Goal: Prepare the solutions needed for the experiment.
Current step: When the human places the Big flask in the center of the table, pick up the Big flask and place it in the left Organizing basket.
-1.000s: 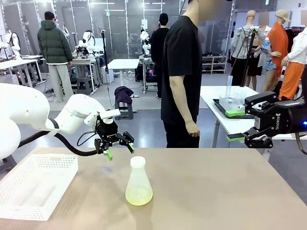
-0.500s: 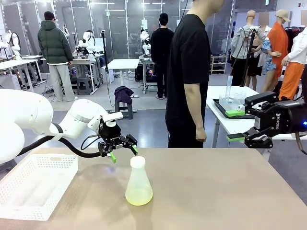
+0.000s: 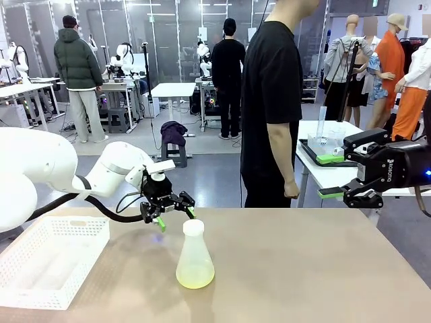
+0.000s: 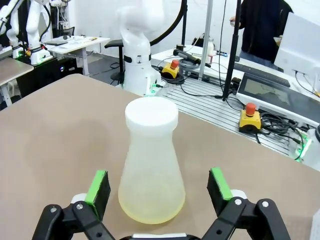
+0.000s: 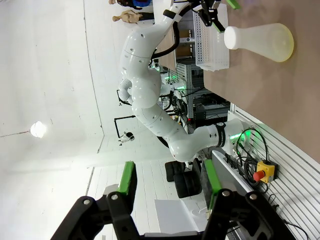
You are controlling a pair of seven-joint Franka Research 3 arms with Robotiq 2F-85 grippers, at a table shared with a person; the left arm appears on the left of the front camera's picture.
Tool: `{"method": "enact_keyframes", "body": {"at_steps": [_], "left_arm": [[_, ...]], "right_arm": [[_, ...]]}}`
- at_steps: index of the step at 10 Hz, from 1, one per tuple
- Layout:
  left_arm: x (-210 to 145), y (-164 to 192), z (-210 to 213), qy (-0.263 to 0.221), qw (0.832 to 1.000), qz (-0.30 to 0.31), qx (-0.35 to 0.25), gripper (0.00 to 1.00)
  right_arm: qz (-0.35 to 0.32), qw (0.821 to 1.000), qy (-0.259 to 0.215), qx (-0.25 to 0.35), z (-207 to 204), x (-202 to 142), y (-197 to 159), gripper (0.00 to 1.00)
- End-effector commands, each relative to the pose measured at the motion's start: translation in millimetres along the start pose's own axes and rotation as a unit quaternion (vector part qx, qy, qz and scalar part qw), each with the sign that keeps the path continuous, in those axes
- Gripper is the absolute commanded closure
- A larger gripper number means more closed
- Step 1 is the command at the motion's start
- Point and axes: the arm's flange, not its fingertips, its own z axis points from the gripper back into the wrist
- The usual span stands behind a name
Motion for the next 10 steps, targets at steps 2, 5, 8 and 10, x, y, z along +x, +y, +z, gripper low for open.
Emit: {"method": "enact_keyframes", "body": {"at_steps": [2,5,8,10], "left_arm": [[-12.9,11.9,-14.0,-0.013,1.000,0.011,0.011,0.00],[-18.1,19.6,-39.1,-0.041,0.999,-0.002,-0.005,0.00],[-21.4,21.9,-55.3,-0.074,0.997,-0.019,-0.021,0.00],[-21.7,22.5,-66.6,-0.090,0.995,-0.020,-0.035,0.00]], "right_arm": [[0.004,1.000,0.004,-0.001,1.2,0.2,0.2,0.34],[0.004,1.000,0.004,-0.001,1.2,0.2,0.2,0.34],[0.004,1.000,0.004,-0.001,1.2,0.2,0.2,0.34],[0.004,1.000,0.004,-0.001,1.2,0.2,0.2,0.34]]}}
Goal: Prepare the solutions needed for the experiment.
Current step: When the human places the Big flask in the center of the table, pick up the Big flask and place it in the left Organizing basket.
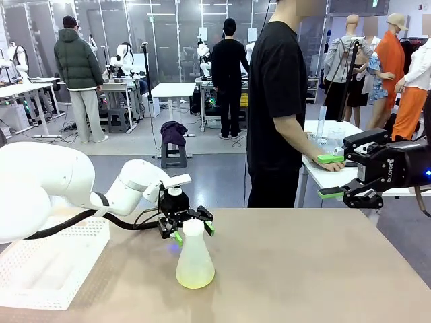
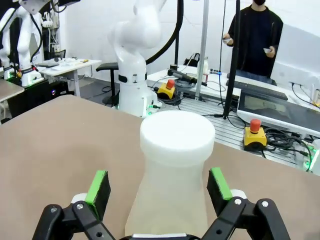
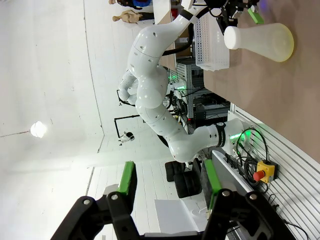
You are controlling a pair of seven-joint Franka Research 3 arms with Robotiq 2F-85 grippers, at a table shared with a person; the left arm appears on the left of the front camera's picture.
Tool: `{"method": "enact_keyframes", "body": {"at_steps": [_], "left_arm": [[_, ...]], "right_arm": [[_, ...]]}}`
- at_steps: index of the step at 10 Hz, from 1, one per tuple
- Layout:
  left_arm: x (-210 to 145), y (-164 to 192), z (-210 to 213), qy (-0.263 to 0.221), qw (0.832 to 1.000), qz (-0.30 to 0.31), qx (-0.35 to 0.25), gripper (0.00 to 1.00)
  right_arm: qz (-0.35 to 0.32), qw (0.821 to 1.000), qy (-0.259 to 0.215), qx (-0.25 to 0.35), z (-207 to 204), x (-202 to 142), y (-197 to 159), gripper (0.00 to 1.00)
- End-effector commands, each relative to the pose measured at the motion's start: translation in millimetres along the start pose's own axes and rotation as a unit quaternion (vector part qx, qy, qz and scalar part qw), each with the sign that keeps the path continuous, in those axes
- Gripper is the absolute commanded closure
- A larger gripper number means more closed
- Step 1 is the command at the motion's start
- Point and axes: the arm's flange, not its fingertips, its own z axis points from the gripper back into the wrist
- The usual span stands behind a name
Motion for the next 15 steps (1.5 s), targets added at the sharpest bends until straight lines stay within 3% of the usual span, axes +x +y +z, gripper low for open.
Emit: {"method": "enact_keyframes", "body": {"at_steps": [1,11,12,13,14,15], "left_arm": [[0.7,-7.1,-5.3,-0.030,0.999,-0.010,-0.011,0.00],[3.6,-0.9,-34.2,-0.046,0.997,-0.011,-0.065,0.00],[2.9,-1.4,-34.7,-0.047,0.997,-0.007,-0.067,0.17],[2.9,-1.3,-35.2,-0.048,0.996,-0.015,-0.075,0.20],[2.4,-0.9,-34.9,-0.050,0.996,-0.012,-0.076,0.37],[2.2,-0.1,-34.3,-0.051,0.996,-0.010,-0.076,0.39]], "right_arm": [[0.004,1.000,0.004,-0.001,1.1,0.2,0.1,0.34],[0.004,1.000,0.004,-0.001,1.1,0.2,0.1,0.34],[0.004,1.000,0.004,-0.001,1.1,0.2,0.1,0.34],[0.004,1.000,0.004,-0.001,1.1,0.2,0.1,0.34],[0.004,1.000,0.004,-0.001,1.1,0.2,0.1,0.34],[0.004,1.000,0.004,-0.001,1.1,0.2,0.1,0.34]]}}
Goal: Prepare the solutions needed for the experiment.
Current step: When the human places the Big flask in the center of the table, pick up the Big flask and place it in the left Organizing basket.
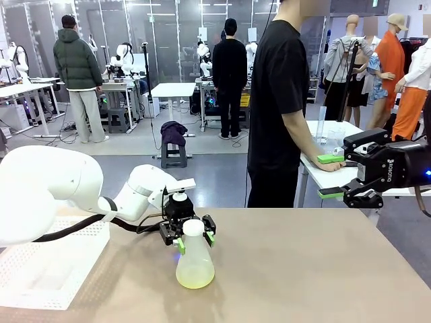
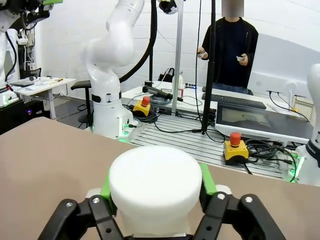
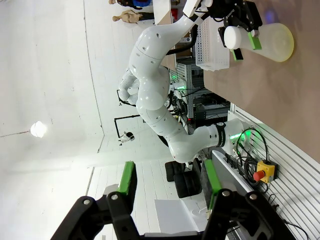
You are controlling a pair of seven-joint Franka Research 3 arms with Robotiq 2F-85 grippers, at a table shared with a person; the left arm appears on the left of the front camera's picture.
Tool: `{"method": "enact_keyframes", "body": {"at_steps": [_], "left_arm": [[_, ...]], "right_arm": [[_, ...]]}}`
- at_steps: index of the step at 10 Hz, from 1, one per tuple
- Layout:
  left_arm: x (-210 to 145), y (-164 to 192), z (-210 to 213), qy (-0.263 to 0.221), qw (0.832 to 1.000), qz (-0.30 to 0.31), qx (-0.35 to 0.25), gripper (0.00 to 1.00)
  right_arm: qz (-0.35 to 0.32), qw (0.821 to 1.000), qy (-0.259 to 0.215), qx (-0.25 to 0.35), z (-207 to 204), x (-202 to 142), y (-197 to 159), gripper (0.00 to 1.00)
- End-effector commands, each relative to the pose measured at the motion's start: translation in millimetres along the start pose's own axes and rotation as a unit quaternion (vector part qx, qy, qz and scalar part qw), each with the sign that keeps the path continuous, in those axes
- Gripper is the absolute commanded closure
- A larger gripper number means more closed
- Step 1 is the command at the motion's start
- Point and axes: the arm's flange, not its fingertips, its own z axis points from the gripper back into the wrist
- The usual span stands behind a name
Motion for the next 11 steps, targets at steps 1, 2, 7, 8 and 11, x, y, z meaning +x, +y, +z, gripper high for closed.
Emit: {"method": "enact_keyframes", "body": {"at_steps": [1,2,7,8,11], "left_arm": [[0.0,-1.4,1.4,-0.013,1.000,-0.008,-0.010,0.56],[-0.1,-0.9,1.4,-0.014,1.000,-0.009,-0.014,0.59],[7.0,2.9,1.1,-0.013,1.000,-0.007,-0.016,1.00],[12.9,4.4,-1.4,-0.003,1.000,-0.003,-0.014,1.00],[60.2,-1.9,-2.7,0.006,0.999,-0.033,-0.040,1.00]], "right_arm": [[0.004,1.000,0.004,-0.001,1.1,0.3,0.1,0.34],[0.004,1.000,0.004,-0.001,1.1,0.3,0.1,0.34],[0.004,1.000,0.004,-0.001,1.1,0.3,0.1,0.34],[0.004,1.000,0.004,-0.001,1.1,0.3,0.1,0.34],[0.004,1.000,0.004,-0.001,1.1,0.3,0.1,0.34]]}}
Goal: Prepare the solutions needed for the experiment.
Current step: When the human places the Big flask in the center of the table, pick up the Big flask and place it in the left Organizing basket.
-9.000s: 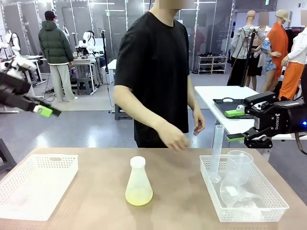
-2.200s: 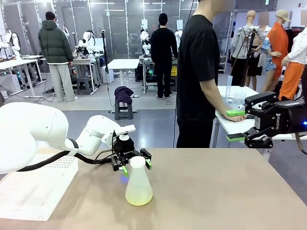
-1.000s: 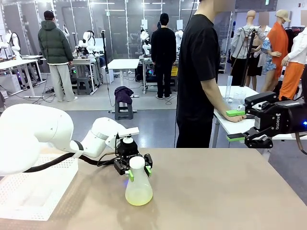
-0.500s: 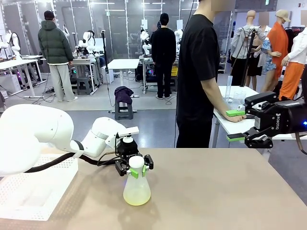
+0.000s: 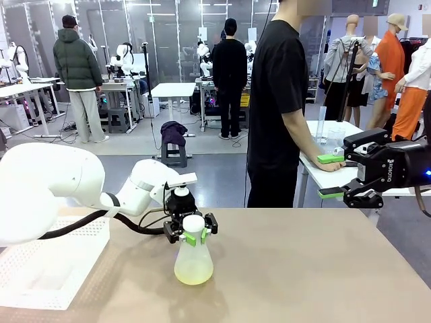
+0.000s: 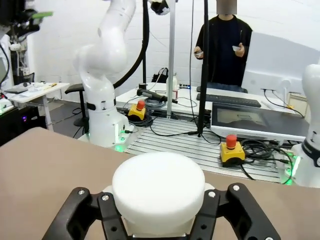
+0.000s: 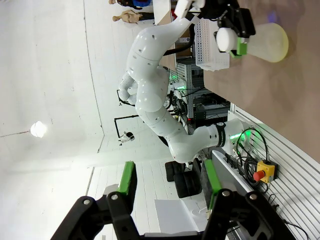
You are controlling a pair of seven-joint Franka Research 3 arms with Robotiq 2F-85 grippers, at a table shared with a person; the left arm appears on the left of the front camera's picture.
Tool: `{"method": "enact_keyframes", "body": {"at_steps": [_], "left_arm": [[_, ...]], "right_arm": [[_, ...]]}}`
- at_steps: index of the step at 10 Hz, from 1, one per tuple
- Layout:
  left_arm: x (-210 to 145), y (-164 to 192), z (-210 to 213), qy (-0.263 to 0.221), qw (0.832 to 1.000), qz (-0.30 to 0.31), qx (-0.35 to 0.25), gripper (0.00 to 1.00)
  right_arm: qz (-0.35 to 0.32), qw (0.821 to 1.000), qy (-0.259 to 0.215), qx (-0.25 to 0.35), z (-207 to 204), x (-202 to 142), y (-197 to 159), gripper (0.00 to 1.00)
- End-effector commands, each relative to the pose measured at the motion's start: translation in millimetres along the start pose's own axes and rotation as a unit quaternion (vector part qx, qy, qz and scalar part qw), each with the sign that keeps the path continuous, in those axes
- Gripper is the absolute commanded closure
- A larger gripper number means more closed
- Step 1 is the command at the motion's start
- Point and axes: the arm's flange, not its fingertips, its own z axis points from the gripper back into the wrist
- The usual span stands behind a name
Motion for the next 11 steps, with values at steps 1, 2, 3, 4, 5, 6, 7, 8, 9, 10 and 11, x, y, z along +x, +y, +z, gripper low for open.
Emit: {"method": "enact_keyframes", "body": {"at_steps": [1,2,3,4,5,6,7,8,9,10,11], "left_arm": [[47.5,-10.5,5.2,0.008,0.999,-0.024,-0.029,1.00],[63.6,-15.3,8.3,0.021,0.999,-0.019,-0.042,1.00],[81.2,-25.9,12.6,0.028,0.998,-0.025,-0.052,1.00],[99.6,-46.3,16.9,0.061,0.998,-0.019,-0.029,1.00],[116.5,-67.9,19.7,0.084,0.996,-0.012,-0.008,1.00],[131.8,-92.9,24.2,0.099,0.995,-0.017,0.015,1.00],[143.0,-118.6,27.6,0.101,0.994,-0.026,0.034,1.00],[149.3,-144.8,30.1,0.109,0.992,-0.025,0.058,1.00],[150.6,-177.4,35.5,0.115,0.989,-0.031,0.086,1.00],[147.5,-208.9,43.3,0.116,0.985,-0.041,0.125,1.00],[143.1,-240.9,50.0,0.115,0.978,-0.051,0.167,1.00]], "right_arm": [[0.004,1.000,0.004,-0.001,1.2,0.2,0.2,0.34],[0.004,1.000,0.004,-0.001,1.2,0.2,0.2,0.34],[0.004,1.000,0.004,-0.001,1.2,0.2,0.2,0.34],[0.004,1.000,0.004,-0.001,1.2,0.2,0.2,0.34],[0.004,1.000,0.004,-0.001,1.2,0.2,0.2,0.34],[0.004,1.000,0.004,-0.001,1.2,0.2,0.2,0.34],[0.004,1.000,0.004,-0.001,1.2,0.2,0.2,0.34],[0.004,1.000,0.004,-0.001,1.2,0.2,0.2,0.34],[0.004,1.000,0.004,-0.001,1.2,0.2,0.2,0.34],[0.004,1.000,0.004,-0.001,1.2,0.2,0.2,0.34],[0.004,1.000,0.004,-0.001,1.2,0.2,0.2,0.34]]}}
